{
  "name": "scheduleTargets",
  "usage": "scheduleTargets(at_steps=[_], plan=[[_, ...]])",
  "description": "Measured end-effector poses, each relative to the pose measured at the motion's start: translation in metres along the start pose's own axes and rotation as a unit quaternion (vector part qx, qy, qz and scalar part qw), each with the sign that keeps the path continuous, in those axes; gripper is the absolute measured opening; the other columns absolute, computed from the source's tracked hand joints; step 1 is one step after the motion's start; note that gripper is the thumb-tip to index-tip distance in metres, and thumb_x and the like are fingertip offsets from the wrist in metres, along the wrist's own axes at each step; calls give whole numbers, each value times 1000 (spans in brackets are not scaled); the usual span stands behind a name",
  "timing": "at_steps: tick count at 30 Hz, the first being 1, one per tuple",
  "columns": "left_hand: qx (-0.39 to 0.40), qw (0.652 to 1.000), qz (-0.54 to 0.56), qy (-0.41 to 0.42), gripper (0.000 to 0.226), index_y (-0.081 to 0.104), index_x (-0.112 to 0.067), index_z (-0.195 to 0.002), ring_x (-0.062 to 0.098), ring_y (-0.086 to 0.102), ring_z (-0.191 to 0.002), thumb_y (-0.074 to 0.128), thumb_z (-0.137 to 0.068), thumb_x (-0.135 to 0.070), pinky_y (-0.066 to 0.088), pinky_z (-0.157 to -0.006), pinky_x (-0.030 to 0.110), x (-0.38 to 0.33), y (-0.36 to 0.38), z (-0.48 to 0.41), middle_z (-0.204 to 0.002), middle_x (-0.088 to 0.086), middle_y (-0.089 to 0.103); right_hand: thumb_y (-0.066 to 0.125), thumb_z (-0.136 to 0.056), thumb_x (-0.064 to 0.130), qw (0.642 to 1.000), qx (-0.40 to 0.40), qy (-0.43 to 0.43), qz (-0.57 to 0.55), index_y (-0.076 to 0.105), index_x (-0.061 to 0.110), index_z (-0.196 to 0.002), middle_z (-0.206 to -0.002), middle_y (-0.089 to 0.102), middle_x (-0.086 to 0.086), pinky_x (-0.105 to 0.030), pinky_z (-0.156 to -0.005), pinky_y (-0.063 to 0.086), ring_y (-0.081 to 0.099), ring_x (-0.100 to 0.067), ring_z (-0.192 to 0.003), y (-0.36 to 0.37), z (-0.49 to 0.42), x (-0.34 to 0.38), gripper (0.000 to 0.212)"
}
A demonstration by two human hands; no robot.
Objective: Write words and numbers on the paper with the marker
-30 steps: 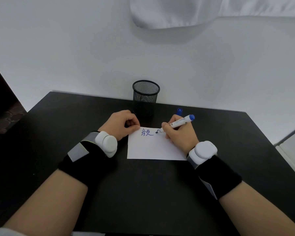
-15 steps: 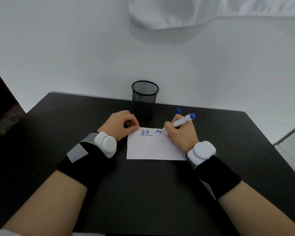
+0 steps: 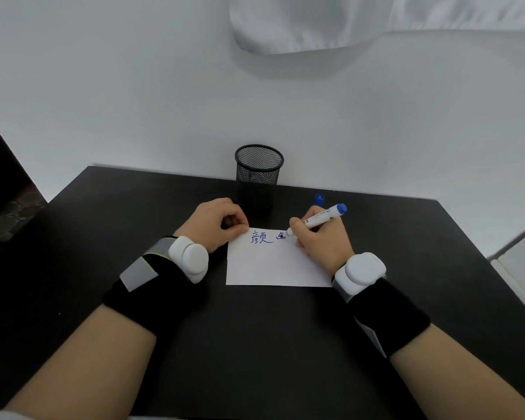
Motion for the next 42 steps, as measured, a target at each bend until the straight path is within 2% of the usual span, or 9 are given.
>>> scheduleTargets(at_steps=[3, 12, 18, 22, 25, 29, 33, 38, 42], plan=[[1, 1000, -6, 0, 4, 69, -24, -87, 6, 56, -80, 69, -83, -22, 41, -71, 10, 1, 0, 0, -90, -5, 60, 65, -89, 18, 1000, 2, 3, 0, 54, 11, -72, -69, 64, -16, -32, -66, 53, 56, -14, -56, 0, 1, 1, 22], [0, 1000, -6, 2, 4, 69, -22, -87, 6, 56, -80, 69, -84, -21, 43, -72, 11, 1, 0, 0, -89, -6, 60, 64, -90, 17, 999, 32, -10, 22, 52, 15, -67, -62, 60, -7, -26, -61, 49, 54, -14, -56, 1, 4, 5, 27], [0, 1000, -5, 2, 4, 69, -24, -87, 5, 56, -79, 69, -83, -22, 42, -70, 8, 2, 0, 0, -89, -6, 59, 62, -83, 11, 999, -39, 14, 20, 43, 16, -60, -60, 51, -10, -27, -58, 41, 49, -19, -59, -7, 3, 3, 30], [0, 1000, -4, 3, 4, 69, -25, -86, 5, 56, -79, 69, -83, -22, 42, -71, 10, 2, 0, 0, -89, -7, 60, 61, -88, 17, 999, -48, 25, 4, 49, 16, -67, -67, 60, -11, -28, -60, 48, 56, -16, -58, -8, 3, 2, 25], [0, 1000, -3, 3, 5, 68, -26, -86, 6, 56, -79, 68, -83, -22, 42, -72, 12, 1, 1, 0, -89, -7, 60, 59, -95, 26, 997, -70, 23, -39, 54, 14, -75, -69, 67, -10, -27, -54, 53, 59, -9, -48, -10, 2, 2, 24], [0, 1000, -6, 3, 4, 69, -24, -89, 4, 56, -81, 67, -85, -23, 40, -71, 9, 1, 0, -1, -90, -7, 60, 59, -95, 31, 997, -46, 27, -47, 56, 20, -75, -74, 70, -12, -42, -68, 61, 68, -24, -59, -8, 0, -1, 24], [0, 1000, -3, 13, 6, 70, -23, -89, 6, 57, -85, 68, -84, -24, 41, -76, 11, 1, -1, 0, -92, -7, 61, 60, -95, 30, 996, -65, 27, -50, 55, 20, -73, -75, 70, -14, -48, -76, 61, 68, -25, -61, -13, -5, -4, 24], [15, 998, -40, 39, 7, 69, -27, -87, 5, 49, -91, 71, -81, -28, 36, -79, 11, -1, 1, 0, -96, -10, 59, 59, -95, 31, 997, -59, 24, -34, 55, 19, -79, -76, 71, -12, -44, -75, 62, 69, -22, -60, -16, -11, -7, 21], [7, 998, -44, 42, 5, 67, -29, -85, 7, 49, -91, 71, -81, -28, 37, -80, 13, -1, 1, 0, -97, -9, 59, 60, -95, 26, 997, -40, -1, -59, 54, 11, -89, -77, 70, -12, -34, -61, 61, 66, -19, -57, -15, -9, -3, 18]])
Point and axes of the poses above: each hand's wrist, its own z-axis away from the middle knuckle, its own y-axis out of the palm, x = y × z, the point moved 2 cm from there along -z, towards the middle knuckle
